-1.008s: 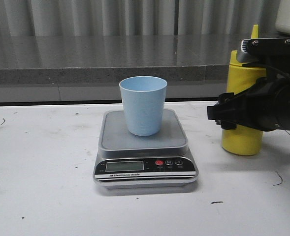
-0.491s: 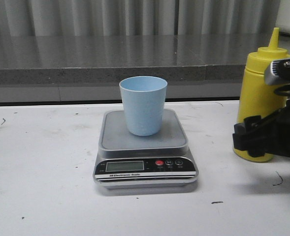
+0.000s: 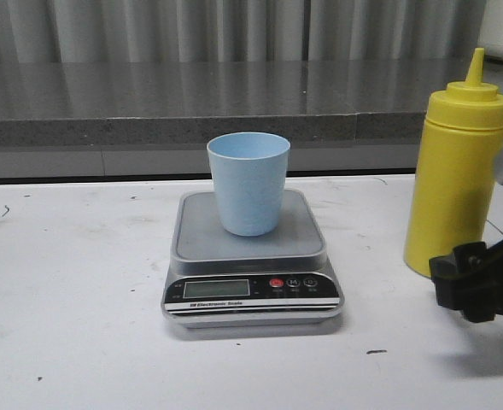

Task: Pour seasoning into cup on scale with both arms

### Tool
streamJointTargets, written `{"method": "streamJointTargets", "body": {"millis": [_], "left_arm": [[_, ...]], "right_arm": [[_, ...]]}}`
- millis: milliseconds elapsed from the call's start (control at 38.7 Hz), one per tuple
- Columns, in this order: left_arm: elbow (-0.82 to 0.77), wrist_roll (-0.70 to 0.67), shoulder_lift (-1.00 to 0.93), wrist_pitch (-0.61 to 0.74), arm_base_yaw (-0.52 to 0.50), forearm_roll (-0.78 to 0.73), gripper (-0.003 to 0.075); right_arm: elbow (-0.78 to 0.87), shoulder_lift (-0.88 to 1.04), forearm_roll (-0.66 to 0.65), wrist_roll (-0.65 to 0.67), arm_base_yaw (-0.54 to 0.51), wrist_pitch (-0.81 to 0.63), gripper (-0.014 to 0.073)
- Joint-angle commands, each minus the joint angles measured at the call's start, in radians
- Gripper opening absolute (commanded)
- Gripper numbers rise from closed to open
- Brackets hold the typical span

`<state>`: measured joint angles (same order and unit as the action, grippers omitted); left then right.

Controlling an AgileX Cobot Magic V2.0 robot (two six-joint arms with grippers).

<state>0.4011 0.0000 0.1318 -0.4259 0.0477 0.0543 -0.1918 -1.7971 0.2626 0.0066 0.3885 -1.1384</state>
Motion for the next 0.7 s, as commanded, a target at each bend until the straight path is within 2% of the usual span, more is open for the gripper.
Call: {"method": "streamJointTargets", "body": {"millis": [0, 52, 155, 207, 413, 672], "left_arm": [[0.025, -0.009, 0.011, 0.083, 0.0, 0.008, -0.002], [0.025, -0.009, 0.011, 0.083, 0.0, 0.008, -0.002], [0.025, -0.009, 0.011, 0.083, 0.0, 0.008, -0.002], [0.025, -0.009, 0.011, 0.083, 0.0, 0.008, -0.002], [0.025, -0.009, 0.011, 0.083, 0.0, 0.008, -0.002], [0.025, -0.009, 0.011, 0.083, 0.0, 0.008, -0.002]], "right_arm": [[0.021, 0.039, -0.05, 0.041, -0.003, -0.149, 0.0481], [0.037, 0.039, -0.074, 0.052, -0.003, -0.149, 0.036], [0.074, 0.039, -0.103, 0.052, -0.003, -0.149, 0.0022], [0.098, 0.039, -0.105, 0.052, -0.003, -0.149, -0.0106], [0.164, 0.088, -0.101, 0.048, -0.003, -0.149, -0.0119], [0.187, 0.263, -0.07, 0.024, -0.003, -0.109, -0.0119]]}}
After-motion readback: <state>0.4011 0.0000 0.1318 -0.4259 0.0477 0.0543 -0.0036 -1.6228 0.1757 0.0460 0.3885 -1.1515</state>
